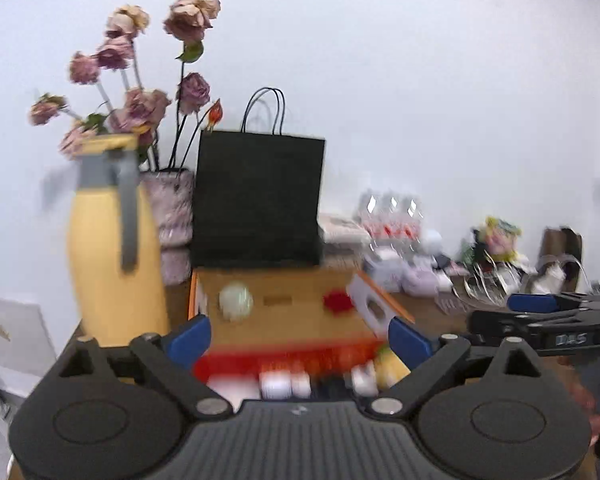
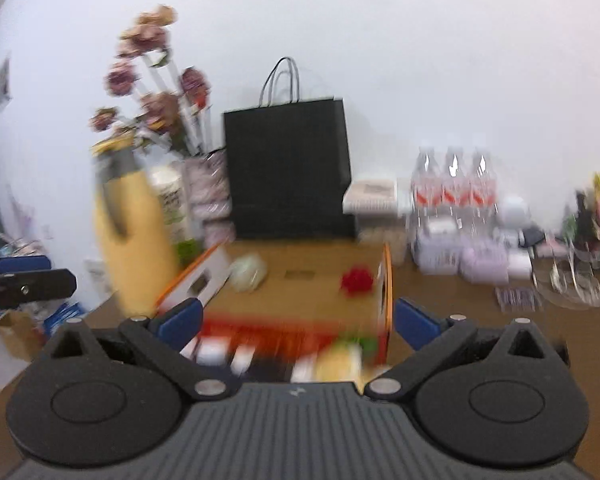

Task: Organize objects
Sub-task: 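Withdraw both tools from the box and move toward the plush sheep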

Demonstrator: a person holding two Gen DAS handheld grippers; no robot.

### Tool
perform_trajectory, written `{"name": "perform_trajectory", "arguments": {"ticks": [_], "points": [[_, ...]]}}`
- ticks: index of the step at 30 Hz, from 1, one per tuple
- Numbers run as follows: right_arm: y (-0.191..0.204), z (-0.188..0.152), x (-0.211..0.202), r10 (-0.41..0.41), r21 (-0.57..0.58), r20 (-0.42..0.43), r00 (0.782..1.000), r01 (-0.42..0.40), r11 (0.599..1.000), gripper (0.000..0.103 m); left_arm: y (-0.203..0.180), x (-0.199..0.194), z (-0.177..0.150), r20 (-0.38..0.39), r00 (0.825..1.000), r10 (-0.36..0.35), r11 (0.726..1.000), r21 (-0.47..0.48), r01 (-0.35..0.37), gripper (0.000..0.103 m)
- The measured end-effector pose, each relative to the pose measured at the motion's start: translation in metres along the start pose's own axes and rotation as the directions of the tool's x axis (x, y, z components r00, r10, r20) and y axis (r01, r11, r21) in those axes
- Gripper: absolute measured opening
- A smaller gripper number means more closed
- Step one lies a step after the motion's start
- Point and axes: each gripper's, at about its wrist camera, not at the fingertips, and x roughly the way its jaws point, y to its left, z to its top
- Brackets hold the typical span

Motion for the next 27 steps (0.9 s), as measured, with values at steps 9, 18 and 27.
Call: {"name": "perform_trajectory", "arguments": {"ticks": [9,18,27], "points": [[0.013,-0.145,-0.109,-0.011,0.202,-0.16,0.987,0.044,0.978,0.103,0.008,-0.087,-0.109,-0.111,0.975,0.192,0.981,0.011,-0.192,0.097],[0.034,-0.137,-0.14,-0.098,0.119,-0.099,0.99,0.11,0.987,0.103,0.009,-0.114,-0.116,-0.051,0.982,0.182,0.983,0.041,-0.18,0.099],[0.031,-0.137,-0.109,-0.153,0.097,-0.125,0.98,0.166,0.981,0.103,0.009,-0.084,-0.13,-0.114,0.977,0.181,0.983,0.05,-0.177,0.1]]}}
